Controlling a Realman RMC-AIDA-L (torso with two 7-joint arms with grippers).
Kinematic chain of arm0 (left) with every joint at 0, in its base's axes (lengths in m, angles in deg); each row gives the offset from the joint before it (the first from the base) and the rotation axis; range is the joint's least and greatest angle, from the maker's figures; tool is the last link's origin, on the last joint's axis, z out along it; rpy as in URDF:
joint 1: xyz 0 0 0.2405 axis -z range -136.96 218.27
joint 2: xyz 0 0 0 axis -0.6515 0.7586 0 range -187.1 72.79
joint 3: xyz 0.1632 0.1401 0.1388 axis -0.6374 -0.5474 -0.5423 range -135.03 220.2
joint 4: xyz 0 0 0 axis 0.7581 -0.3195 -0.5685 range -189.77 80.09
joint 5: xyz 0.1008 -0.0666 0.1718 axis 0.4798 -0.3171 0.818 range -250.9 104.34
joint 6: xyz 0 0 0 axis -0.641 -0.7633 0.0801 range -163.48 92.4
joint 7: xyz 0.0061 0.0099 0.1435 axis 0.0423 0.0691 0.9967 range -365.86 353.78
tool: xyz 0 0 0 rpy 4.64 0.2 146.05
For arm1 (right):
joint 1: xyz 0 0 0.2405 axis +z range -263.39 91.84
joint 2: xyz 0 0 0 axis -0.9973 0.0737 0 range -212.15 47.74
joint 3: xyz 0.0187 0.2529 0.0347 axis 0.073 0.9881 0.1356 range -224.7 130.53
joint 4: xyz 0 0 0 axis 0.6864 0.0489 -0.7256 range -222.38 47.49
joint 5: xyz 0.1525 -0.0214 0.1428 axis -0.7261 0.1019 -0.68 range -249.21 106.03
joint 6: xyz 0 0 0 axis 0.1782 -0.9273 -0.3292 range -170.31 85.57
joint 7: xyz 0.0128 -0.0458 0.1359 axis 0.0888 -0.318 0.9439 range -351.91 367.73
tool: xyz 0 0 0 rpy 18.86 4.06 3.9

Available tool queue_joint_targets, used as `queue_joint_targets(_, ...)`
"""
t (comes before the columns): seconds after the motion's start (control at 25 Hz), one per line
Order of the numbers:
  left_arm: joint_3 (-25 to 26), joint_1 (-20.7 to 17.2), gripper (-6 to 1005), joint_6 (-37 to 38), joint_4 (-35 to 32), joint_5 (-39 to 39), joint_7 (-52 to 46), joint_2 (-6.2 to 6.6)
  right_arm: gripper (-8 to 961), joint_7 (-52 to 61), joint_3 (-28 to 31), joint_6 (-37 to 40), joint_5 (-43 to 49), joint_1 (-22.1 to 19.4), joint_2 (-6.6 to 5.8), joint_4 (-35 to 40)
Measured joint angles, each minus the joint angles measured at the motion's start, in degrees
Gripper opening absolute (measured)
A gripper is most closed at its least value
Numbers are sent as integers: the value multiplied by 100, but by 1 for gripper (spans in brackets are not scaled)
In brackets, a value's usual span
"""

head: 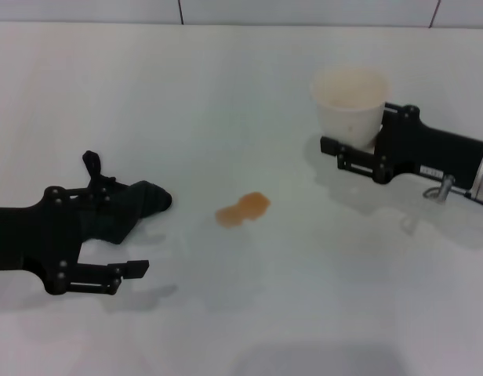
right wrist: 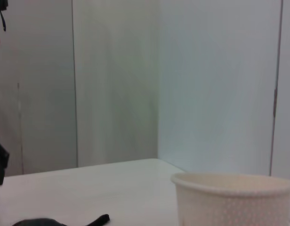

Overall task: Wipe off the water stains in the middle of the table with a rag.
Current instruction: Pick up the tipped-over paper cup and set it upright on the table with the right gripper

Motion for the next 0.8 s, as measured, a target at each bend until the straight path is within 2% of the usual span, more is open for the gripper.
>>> queue_joint_targets(0.36,7,-24,800,8,21,-74,43,3,623,-1563,-22,286,-675,29,56,-1243)
queue_joint_targets(0.8,-17,-48,800,42,19,-72,43,-31,622,-2512,-11,-90,-877,53,55,-1983)
